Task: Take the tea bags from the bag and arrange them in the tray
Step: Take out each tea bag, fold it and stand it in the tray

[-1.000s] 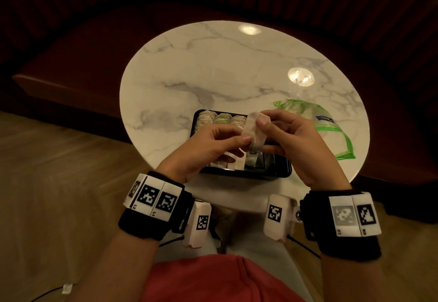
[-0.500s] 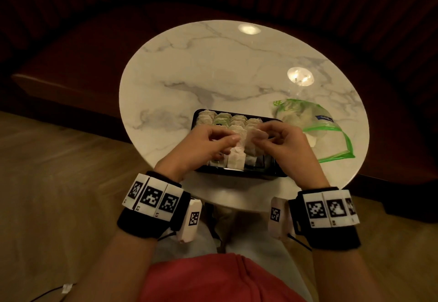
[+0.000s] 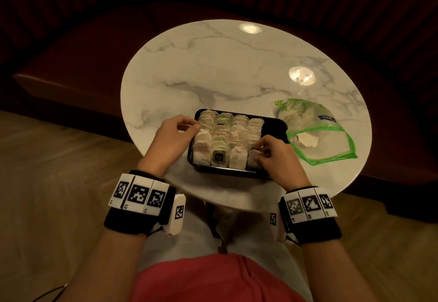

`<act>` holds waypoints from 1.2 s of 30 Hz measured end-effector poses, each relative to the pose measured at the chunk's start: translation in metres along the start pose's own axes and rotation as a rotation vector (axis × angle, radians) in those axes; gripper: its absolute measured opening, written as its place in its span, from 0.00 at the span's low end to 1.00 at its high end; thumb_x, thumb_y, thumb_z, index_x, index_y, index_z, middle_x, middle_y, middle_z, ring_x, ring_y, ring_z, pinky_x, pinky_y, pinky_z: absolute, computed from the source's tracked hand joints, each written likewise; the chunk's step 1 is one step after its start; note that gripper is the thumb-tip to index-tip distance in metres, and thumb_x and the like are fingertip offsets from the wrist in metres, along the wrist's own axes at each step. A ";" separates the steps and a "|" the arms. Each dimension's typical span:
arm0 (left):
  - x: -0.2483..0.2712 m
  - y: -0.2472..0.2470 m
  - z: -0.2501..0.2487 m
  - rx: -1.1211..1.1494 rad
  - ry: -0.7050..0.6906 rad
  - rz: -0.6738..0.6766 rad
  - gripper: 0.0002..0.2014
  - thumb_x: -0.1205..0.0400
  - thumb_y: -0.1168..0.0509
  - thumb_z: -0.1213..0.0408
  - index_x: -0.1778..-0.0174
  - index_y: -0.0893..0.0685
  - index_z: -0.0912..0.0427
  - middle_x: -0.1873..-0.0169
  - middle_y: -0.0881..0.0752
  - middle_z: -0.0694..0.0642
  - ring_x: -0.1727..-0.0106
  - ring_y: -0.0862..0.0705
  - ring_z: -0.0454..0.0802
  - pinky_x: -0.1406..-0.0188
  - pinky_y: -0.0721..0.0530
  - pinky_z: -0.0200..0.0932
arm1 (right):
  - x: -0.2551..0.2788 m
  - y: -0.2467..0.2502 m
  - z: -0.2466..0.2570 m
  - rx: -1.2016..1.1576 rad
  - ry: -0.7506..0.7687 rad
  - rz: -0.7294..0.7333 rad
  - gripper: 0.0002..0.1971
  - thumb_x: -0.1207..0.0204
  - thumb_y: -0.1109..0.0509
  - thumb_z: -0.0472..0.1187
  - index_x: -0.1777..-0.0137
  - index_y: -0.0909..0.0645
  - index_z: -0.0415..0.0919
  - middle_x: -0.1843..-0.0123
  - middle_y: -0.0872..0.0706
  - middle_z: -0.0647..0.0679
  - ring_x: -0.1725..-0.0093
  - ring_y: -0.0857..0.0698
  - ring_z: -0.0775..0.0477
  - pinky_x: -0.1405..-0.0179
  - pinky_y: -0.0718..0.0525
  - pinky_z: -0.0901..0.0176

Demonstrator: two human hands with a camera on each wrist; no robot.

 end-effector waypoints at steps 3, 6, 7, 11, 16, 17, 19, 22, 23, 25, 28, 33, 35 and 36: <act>0.000 -0.001 0.001 -0.014 0.001 0.005 0.06 0.16 0.34 0.62 0.46 0.14 0.56 0.58 0.17 0.44 0.55 0.20 0.36 0.48 0.19 0.44 | -0.001 0.001 0.003 -0.012 0.015 -0.027 0.08 0.24 0.28 0.30 0.48 0.16 0.41 0.52 0.13 0.46 0.53 0.15 0.49 0.54 0.17 0.63; -0.002 -0.001 0.003 -0.051 0.002 0.008 0.05 0.16 0.33 0.62 0.46 0.14 0.55 0.57 0.17 0.44 0.54 0.19 0.39 0.45 0.18 0.48 | 0.000 0.001 0.005 -0.047 0.022 -0.038 0.10 0.26 0.26 0.29 0.47 0.17 0.41 0.54 0.14 0.50 0.59 0.17 0.56 0.62 0.21 0.78; -0.002 -0.001 0.004 -0.069 0.003 0.007 0.06 0.16 0.33 0.62 0.45 0.15 0.55 0.57 0.17 0.43 0.52 0.18 0.42 0.43 0.17 0.50 | 0.001 0.001 0.005 -0.057 0.015 -0.036 0.11 0.27 0.26 0.29 0.47 0.17 0.40 0.54 0.16 0.51 0.59 0.18 0.58 0.63 0.22 0.79; -0.005 -0.001 0.012 -0.136 0.037 0.009 0.13 0.17 0.32 0.60 0.37 0.18 0.57 0.51 0.18 0.50 0.44 0.17 0.52 0.39 0.16 0.55 | 0.005 0.004 0.001 -0.040 -0.025 -0.018 0.17 0.28 0.25 0.29 0.41 0.22 0.40 0.49 0.18 0.47 0.55 0.16 0.50 0.60 0.20 0.68; -0.006 -0.002 0.020 -0.141 0.128 0.072 0.18 0.18 0.30 0.60 0.33 0.22 0.56 0.53 0.18 0.54 0.44 0.16 0.57 0.40 0.15 0.60 | 0.004 0.007 -0.003 0.070 -0.078 0.055 0.25 0.31 0.22 0.30 0.37 0.27 0.39 0.49 0.17 0.43 0.51 0.18 0.45 0.55 0.21 0.57; -0.005 -0.003 0.020 -0.140 0.137 0.085 0.18 0.18 0.30 0.61 0.33 0.22 0.56 0.55 0.18 0.53 0.46 0.16 0.57 0.41 0.15 0.59 | 0.002 0.006 -0.003 0.080 -0.095 0.086 0.26 0.32 0.22 0.30 0.36 0.28 0.39 0.49 0.16 0.41 0.50 0.17 0.43 0.55 0.20 0.55; -0.005 -0.003 0.020 -0.133 0.149 0.108 0.17 0.18 0.31 0.63 0.33 0.22 0.57 0.58 0.18 0.53 0.49 0.15 0.58 0.45 0.13 0.59 | -0.003 0.003 -0.005 0.113 -0.141 0.146 0.28 0.32 0.22 0.31 0.34 0.29 0.41 0.48 0.15 0.39 0.50 0.17 0.42 0.56 0.19 0.54; -0.004 -0.004 0.020 -0.129 0.156 0.117 0.17 0.18 0.31 0.66 0.33 0.23 0.56 0.59 0.18 0.53 0.51 0.14 0.58 0.49 0.11 0.58 | -0.009 -0.002 -0.007 0.151 -0.197 0.187 0.28 0.29 0.24 0.31 0.31 0.30 0.42 0.43 0.18 0.36 0.51 0.19 0.43 0.56 0.24 0.56; -0.004 -0.004 0.020 -0.125 0.152 0.115 0.17 0.18 0.31 0.67 0.34 0.22 0.56 0.59 0.19 0.53 0.52 0.15 0.57 0.50 0.11 0.58 | -0.010 -0.003 -0.007 0.148 -0.202 0.174 0.27 0.28 0.26 0.31 0.31 0.30 0.42 0.42 0.18 0.36 0.51 0.20 0.43 0.55 0.24 0.56; -0.004 -0.003 0.020 -0.118 0.145 0.113 0.17 0.18 0.32 0.70 0.34 0.22 0.56 0.59 0.20 0.53 0.54 0.16 0.54 0.50 0.11 0.56 | -0.009 -0.003 -0.005 0.115 -0.185 0.115 0.22 0.26 0.29 0.31 0.33 0.29 0.39 0.45 0.17 0.36 0.51 0.19 0.42 0.54 0.24 0.56; -0.004 -0.002 0.021 -0.121 0.144 0.114 0.17 0.18 0.33 0.71 0.33 0.22 0.56 0.58 0.20 0.53 0.52 0.16 0.55 0.49 0.11 0.57 | -0.009 -0.003 -0.003 0.076 -0.160 0.064 0.20 0.26 0.28 0.33 0.35 0.28 0.37 0.48 0.14 0.36 0.51 0.16 0.40 0.52 0.21 0.54; -0.004 -0.002 0.020 -0.138 0.142 0.115 0.17 0.17 0.33 0.70 0.34 0.22 0.56 0.57 0.20 0.54 0.50 0.15 0.58 0.53 0.10 0.55 | -0.003 -0.001 -0.001 0.054 -0.167 0.088 0.23 0.27 0.25 0.35 0.35 0.28 0.39 0.52 0.14 0.41 0.53 0.17 0.45 0.53 0.18 0.53; -0.004 -0.001 0.019 -0.158 0.136 0.113 0.16 0.17 0.33 0.68 0.34 0.22 0.55 0.55 0.18 0.56 0.51 0.15 0.57 0.59 0.11 0.51 | -0.001 0.002 0.002 0.025 -0.154 0.058 0.21 0.26 0.24 0.39 0.37 0.27 0.39 0.54 0.14 0.43 0.54 0.16 0.47 0.56 0.19 0.56; -0.004 -0.001 0.019 -0.167 0.132 0.111 0.15 0.17 0.33 0.66 0.33 0.22 0.55 0.54 0.17 0.56 0.51 0.15 0.56 0.62 0.12 0.48 | 0.000 0.004 0.004 0.020 -0.145 0.035 0.19 0.25 0.24 0.41 0.38 0.26 0.39 0.54 0.15 0.44 0.56 0.16 0.48 0.58 0.21 0.57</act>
Point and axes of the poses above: each hand's wrist, its own x-axis away from the middle knuckle, its own y-axis out of the back of the hand, z = x × y, the point moved 1 cm from there along -x, towards the middle knuckle
